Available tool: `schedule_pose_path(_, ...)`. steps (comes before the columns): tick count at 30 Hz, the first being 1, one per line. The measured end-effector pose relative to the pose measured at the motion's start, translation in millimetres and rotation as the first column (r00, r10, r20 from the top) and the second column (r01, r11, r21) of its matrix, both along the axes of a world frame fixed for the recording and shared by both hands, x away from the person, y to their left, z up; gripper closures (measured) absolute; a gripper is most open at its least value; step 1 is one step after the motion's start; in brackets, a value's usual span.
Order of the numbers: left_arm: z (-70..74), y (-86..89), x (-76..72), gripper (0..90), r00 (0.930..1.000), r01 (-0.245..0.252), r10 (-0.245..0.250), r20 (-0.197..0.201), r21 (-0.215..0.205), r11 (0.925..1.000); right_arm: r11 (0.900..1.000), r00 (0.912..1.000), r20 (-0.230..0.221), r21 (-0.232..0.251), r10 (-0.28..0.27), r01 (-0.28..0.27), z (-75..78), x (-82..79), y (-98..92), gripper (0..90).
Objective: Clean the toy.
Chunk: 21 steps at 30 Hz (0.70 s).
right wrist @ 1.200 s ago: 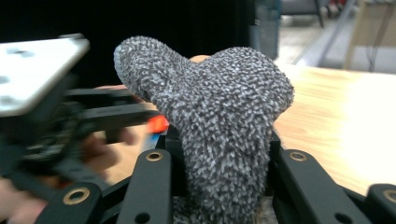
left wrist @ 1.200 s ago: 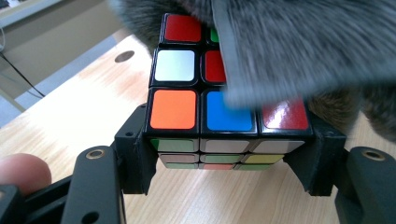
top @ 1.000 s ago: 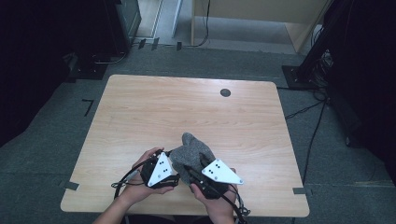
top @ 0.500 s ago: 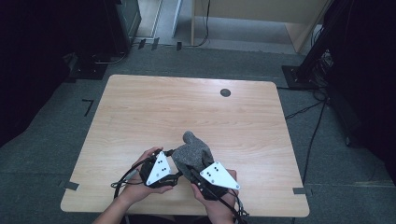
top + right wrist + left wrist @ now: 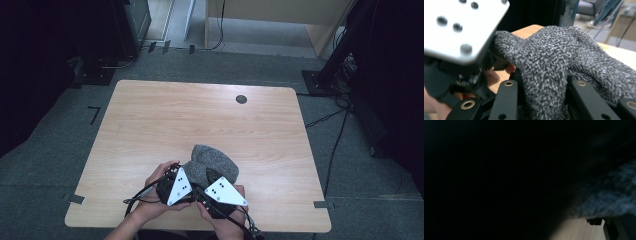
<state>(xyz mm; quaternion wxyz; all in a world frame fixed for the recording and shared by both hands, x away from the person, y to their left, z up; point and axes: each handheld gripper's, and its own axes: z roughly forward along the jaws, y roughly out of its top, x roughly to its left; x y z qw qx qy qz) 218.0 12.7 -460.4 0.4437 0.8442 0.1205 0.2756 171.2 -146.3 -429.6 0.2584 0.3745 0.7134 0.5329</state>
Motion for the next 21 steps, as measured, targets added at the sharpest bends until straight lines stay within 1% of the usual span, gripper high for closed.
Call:
schedule_pose_path(1,-0.1,-0.3,-0.3,34.4,1.0000,0.001,-0.001,-0.001,-0.002,1.0000,1.000,0.9999,-0.014,0.015,0.008,-0.008,-0.3,1.2,-1.6,70.9)
schedule_pose_path(2,0.9,0.6,0.4,34.5,1.0000,0.003,-0.003,-0.003,-0.013,0.9999,0.999,0.9995,-0.028,0.050,0.014,-0.012,0.7,4.3,-6.6,71.5)
schedule_pose_path(3,1.8,1.8,0.7,34.5,1.0000,0.005,-0.005,-0.005,-0.022,0.9997,0.998,0.9995,-0.030,0.069,0.008,-0.006,2.6,6.7,-11.0,71.4)
schedule_pose_path(4,3.0,3.7,1.4,34.5,1.0000,0.009,-0.009,-0.003,-0.025,0.9997,0.997,0.9995,-0.025,0.075,-0.018,0.020,5.6,8.3,-16.3,71.1)
schedule_pose_path(5,3.0,3.7,1.4,34.5,1.0000,0.009,-0.009,-0.003,-0.025,0.9997,0.997,0.9995,-0.025,0.075,-0.018,0.020,5.6,8.3,-16.3,71.1)
schedule_pose_path(6,5.7,8.3,4.2,34.5,1.0000,0.000,0.000,-0.005,-0.043,0.9991,0.993,0.9967,-0.015,0.091,-0.079,0.080,11.0,12.4,-30.5,70.8)
schedule_pose_path(7,5.7,8.3,4.2,34.5,1.0000,0.000,0.000,-0.005,-0.043,0.9991,0.992,0.9961,-0.016,0.095,-0.087,0.088,11.3,13.3,-33.9,70.8)
schedule_pose_path(8,7.1,10.9,6.4,34.4,0.9999,-0.007,0.007,-0.014,-0.055,0.9985,0.992,0.9959,-0.018,0.091,-0.089,0.090,10.7,13.0,-35.3,70.9)
schedule_pose_path(9,8.2,13.5,9.3,34.5,0.9995,-0.016,0.014,-0.030,-0.070,0.9974,0.994,0.9965,-0.006,0.072,-0.083,0.083,9.7,11.3,-33.2,71.0)
schedule_pose_path(11,6.0,12.1,9.0,34.5,0.9993,-0.021,0.019,-0.032,-0.062,0.9979,0.998,0.9978,0.034,0.019,-0.057,0.056,7.8,5.8,-21.1,70.6)
schedule_pose_path(12,6.0,12.1,9.0,34.4,0.9993,-0.021,0.019,-0.032,-0.062,0.9979,1.000,0.9986,0.043,-0.001,-0.030,0.030,7.1,3.1,-14.1,70.5)
schedule_pose_path(13,5.2,11.5,8.3,34.5,0.9994,-0.012,0.010,-0.034,-0.062,0.9980,1.000,0.9990,0.044,-0.018,0.008,-0.007,5.9,1.9,-7.6,70.5)
schedule_pose_path(14,4.6,10.2,6.8,34.5,0.9995,-0.004,0.002,-0.032,-0.061,0.9981,0.999,0.9987,0.041,-0.027,0.030,-0.029,4.4,0.0,-1.9,70.5)
schedule_pose_path(15,4.2,7.9,4.4,34.5,0.9998,0.004,-0.005,-0.017,-0.045,0.9990,0.999,0.9984,0.044,-0.037,0.037,-0.036,2.9,-0.8,1.6,70.4)
schedule_pose_path(16,4.2,7.9,4.4,34.5,0.9998,0.004,-0.005,-0.017,-0.045,0.9990,0.999,0.9984,0.044,-0.037,0.037,-0.036,2.9,-0.8,1.6,70.4)
schedule_pose_path(18,5.4,9.3,3.9,34.5,0.9998,0.011,-0.012,-0.014,-0.056,0.9983,1.000,0.9995,0.027,0.006,0.017,-0.017,5.8,3.9,-7.8,71.1)
schedule_pose_path(19,6.1,10.5,4.3,34.5,0.9998,0.012,-0.013,-0.012,-0.057,0.9983,0.999,0.9998,0.018,0.043,-0.006,0.006,7.9,7.1,-15.8,71.2)
schedule_pose_path(20,6.5,11.7,4.7,34.5,0.9998,0.012,-0.013,-0.014,-0.067,0.9977,0.997,0.9995,0.012,0.071,-0.031,0.030,9.7,10.4,-24.4,71.1)
schedule_pose_path(21,6.5,11.7,4.7,34.5,0.9998,0.012,-0.013,-0.014,-0.067,0.9977,0.997,0.9995,0.012,0.071,-0.031,0.030,9.7,10.4,-24.4,71.1)
